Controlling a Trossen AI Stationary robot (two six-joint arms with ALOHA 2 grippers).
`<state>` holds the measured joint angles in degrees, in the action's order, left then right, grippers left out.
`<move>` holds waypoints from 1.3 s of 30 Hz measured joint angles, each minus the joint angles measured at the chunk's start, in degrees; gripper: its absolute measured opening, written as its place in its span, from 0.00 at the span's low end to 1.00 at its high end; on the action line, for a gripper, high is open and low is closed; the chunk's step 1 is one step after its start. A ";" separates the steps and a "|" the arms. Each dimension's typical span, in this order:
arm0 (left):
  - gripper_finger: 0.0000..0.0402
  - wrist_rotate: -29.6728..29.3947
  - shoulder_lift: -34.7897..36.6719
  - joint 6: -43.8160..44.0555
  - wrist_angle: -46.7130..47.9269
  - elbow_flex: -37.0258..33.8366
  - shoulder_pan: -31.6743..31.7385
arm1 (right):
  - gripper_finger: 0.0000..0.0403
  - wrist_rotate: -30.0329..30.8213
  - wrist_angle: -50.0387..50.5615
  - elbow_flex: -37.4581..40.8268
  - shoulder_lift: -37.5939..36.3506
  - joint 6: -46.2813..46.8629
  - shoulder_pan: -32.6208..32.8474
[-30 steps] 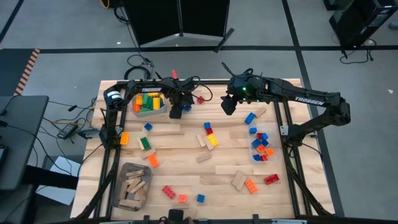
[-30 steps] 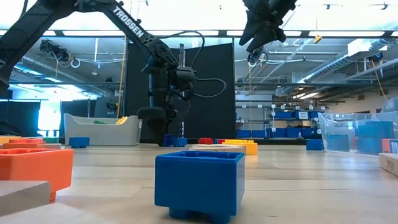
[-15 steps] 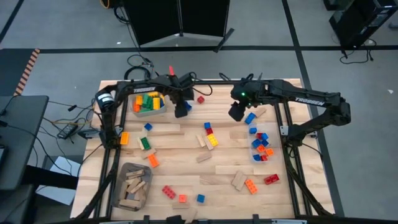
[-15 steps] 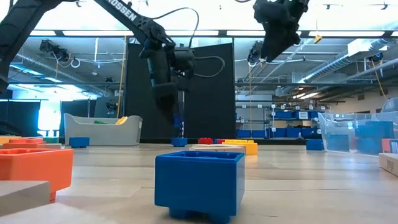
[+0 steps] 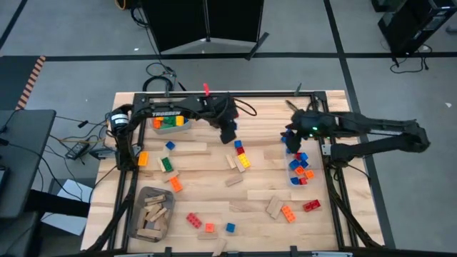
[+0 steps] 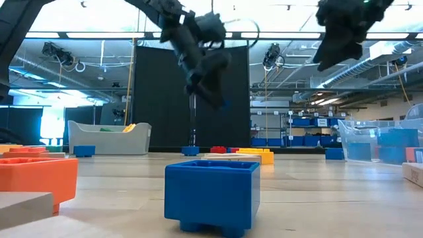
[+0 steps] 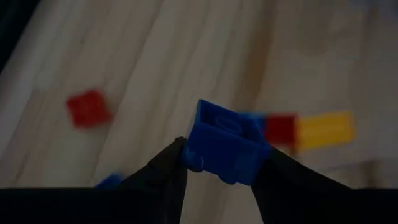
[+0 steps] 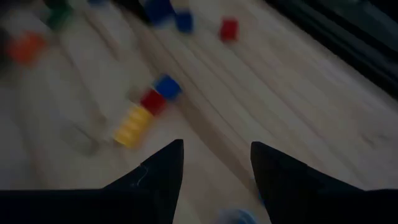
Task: Sort blocks by size
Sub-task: Put the small blue game piece into the transparent bin
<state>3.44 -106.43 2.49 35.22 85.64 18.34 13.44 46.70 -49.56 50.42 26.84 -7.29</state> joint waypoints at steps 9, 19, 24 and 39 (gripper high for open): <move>0.41 1.03 0.00 10.25 -7.45 7.31 -4.22 | 0.50 -5.23 -12.49 12.88 -12.46 -3.45 3.82; 0.41 8.83 0.00 24.69 -17.91 8.01 -6.51 | 0.50 -5.78 -24.64 14.48 -9.05 -22.93 5.06; 0.41 10.64 0.00 29.37 -20.69 8.01 -6.74 | 0.50 0.20 -22.42 10.39 -8.81 -27.71 7.73; 0.41 17.76 0.00 38.71 -32.80 8.01 -6.70 | 0.57 8.21 -30.07 8.09 -5.34 -47.65 11.78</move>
<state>21.20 -106.43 41.20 2.42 93.65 11.64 21.65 16.63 -41.47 45.08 -20.81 4.49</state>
